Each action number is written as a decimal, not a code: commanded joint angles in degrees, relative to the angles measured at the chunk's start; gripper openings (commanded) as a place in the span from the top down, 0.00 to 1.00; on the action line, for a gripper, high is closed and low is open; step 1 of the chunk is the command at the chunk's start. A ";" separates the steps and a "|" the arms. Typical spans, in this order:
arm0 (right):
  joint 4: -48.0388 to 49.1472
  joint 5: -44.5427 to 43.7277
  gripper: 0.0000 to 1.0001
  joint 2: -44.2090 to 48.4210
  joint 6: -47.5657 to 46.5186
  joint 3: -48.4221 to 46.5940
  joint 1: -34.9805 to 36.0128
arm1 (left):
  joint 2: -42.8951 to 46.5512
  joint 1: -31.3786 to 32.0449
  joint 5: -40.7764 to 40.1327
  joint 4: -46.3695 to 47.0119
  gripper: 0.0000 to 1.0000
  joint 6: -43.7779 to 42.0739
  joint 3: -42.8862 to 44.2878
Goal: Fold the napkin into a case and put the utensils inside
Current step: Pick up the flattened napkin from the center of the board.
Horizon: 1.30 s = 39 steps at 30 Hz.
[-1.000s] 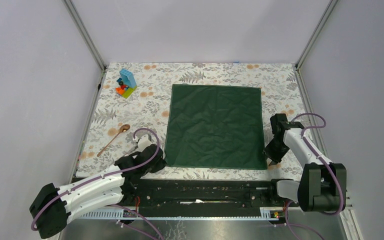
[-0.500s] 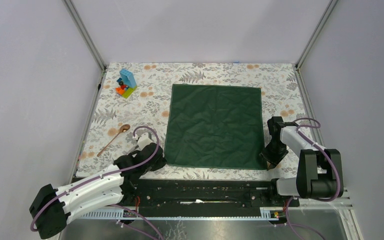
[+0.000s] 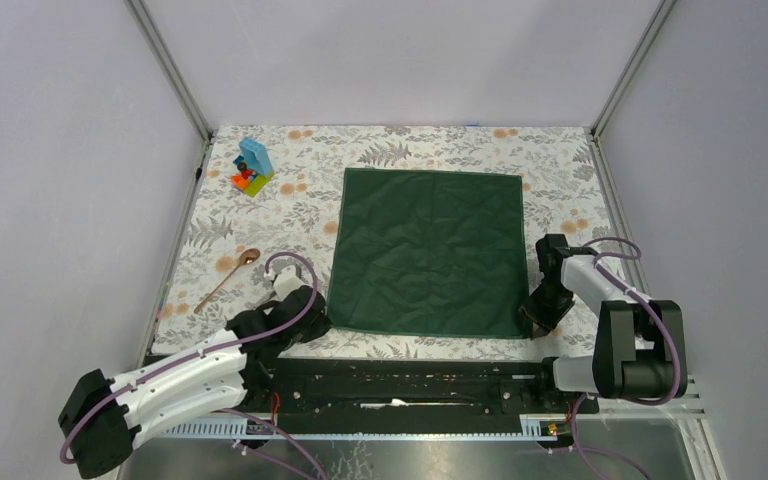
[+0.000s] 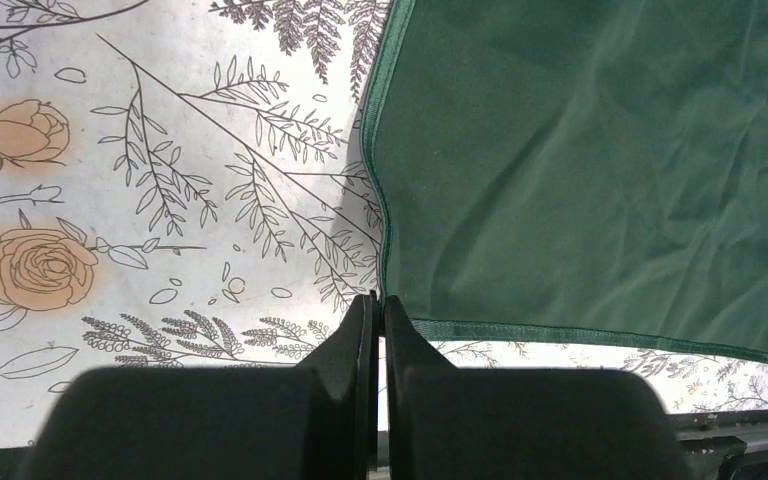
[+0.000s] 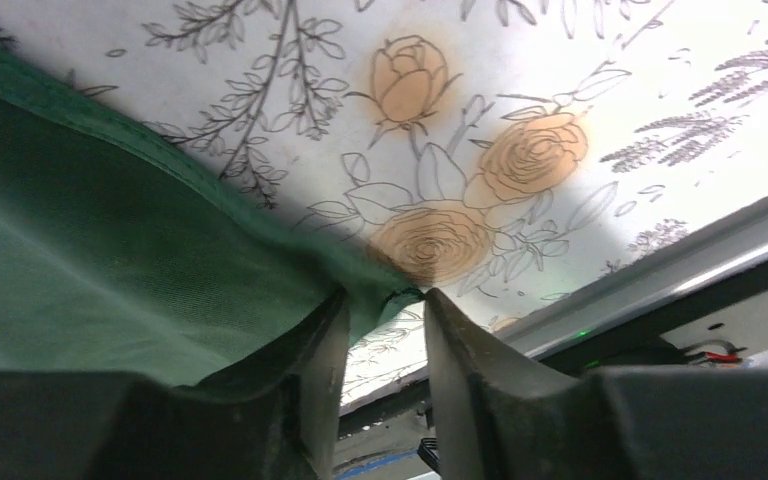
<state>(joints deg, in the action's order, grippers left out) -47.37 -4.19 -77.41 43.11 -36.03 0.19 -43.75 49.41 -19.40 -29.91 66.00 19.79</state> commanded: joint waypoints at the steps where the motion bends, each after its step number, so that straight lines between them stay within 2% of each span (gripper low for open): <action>1: 7.23 -0.62 0.64 -0.34 1.45 3.77 0.17 | 1.52 0.25 -1.62 -0.34 1.00 0.21 2.27; 10: 9.20 -1.85 0.99 6.08 3.73 5.80 0.17 | 2.53 0.18 -1.57 -1.19 1.00 1.14 2.15; 12: 7.22 -2.52 1.00 6.75 3.67 5.04 0.17 | 2.43 0.22 -1.68 -1.88 1.00 1.32 2.25; 14: 4.57 -3.34 1.00 6.96 3.48 3.67 0.17 | 2.44 0.21 -1.89 -2.68 0.95 1.64 2.54; 16: 2.41 -3.63 1.00 7.02 3.47 2.36 0.17 | 2.04 0.23 -2.10 -4.12 0.83 2.55 3.21; 18: 1.77 -3.33 1.00 7.74 3.40 1.96 0.12 | 1.18 0.24 -2.24 -6.71 0.64 3.91 4.35; 23: 1.34 -2.99 1.00 8.78 3.06 1.86 0.09 | -3.86 0.15 -1.51 -12.66 0.25 7.17 9.91; 26: 1.57 -2.77 1.00 8.39 2.94 2.05 0.16 | -9.53 0.14 1.01 -14.37 0.11 8.08 14.48; 29: 1.86 -1.84 1.00 7.99 2.80 1.98 0.16 | -15.64 0.14 4.20 -15.99 0.10 10.39 18.10; 32: 1.76 -1.15 1.00 8.58 2.91 2.34 0.17 | -21.85 -0.40 5.95 -19.48 0.15 12.62 22.45; 34: 1.84 -1.28 1.00 9.56 3.18 2.83 0.17 | -25.54 -0.84 7.94 -21.68 0.21 14.58 24.17; 37: 1.87 -1.44 1.00 10.61 3.16 3.15 0.16 | -28.90 -1.08 8.15 -24.15 0.37 17.95 24.49; 39: 1.93 -0.83 1.00 10.91 2.86 3.00 0.15 | -29.34 -1.97 8.03 -23.63 0.41 18.37 23.97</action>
<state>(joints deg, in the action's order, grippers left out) -44.34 -4.93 -68.12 45.45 -32.60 0.25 -72.07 48.69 -12.93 -49.36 79.79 42.63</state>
